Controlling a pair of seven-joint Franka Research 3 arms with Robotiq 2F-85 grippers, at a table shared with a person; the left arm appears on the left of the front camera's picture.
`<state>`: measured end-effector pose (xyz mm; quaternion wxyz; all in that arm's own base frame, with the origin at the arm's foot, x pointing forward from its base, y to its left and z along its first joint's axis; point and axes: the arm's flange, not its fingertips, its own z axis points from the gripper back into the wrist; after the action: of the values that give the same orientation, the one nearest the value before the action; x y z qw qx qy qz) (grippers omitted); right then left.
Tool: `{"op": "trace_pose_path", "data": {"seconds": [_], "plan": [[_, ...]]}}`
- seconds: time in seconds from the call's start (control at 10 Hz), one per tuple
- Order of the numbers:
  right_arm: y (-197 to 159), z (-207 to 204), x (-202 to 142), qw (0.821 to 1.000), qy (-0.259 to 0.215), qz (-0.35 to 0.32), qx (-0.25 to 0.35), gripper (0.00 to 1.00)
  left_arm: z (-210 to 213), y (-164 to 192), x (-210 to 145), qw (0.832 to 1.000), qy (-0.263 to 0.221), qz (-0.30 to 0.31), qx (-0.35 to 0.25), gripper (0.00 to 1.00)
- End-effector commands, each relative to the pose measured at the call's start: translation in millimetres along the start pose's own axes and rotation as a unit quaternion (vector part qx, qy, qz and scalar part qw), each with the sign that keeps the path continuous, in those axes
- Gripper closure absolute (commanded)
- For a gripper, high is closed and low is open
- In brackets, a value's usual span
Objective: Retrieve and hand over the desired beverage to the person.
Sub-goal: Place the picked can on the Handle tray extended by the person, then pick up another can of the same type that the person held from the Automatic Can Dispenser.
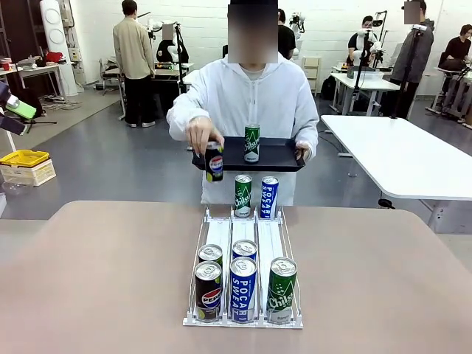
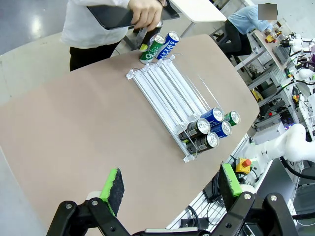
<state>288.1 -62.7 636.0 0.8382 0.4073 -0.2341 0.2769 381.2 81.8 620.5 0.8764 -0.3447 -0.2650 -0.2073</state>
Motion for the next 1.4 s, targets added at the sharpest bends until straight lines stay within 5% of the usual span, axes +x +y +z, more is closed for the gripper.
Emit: {"op": "trace_pose_path", "data": {"seconds": [0.0, 1.3], "plan": [[-1.0, -0.9, 2.2, 1.000, -0.008, 0.008, 0.013, 0.00, 0.4, 1.3, -0.2, 1.000, -0.007, -0.010, -0.010, 0.00], [-1.0, -0.9, 2.2, 1.000, -0.008, 0.008, 0.013, 0.00, 0.4, 1.3, -0.2, 1.000, -0.007, -0.010, -0.010, 0.00]]}}
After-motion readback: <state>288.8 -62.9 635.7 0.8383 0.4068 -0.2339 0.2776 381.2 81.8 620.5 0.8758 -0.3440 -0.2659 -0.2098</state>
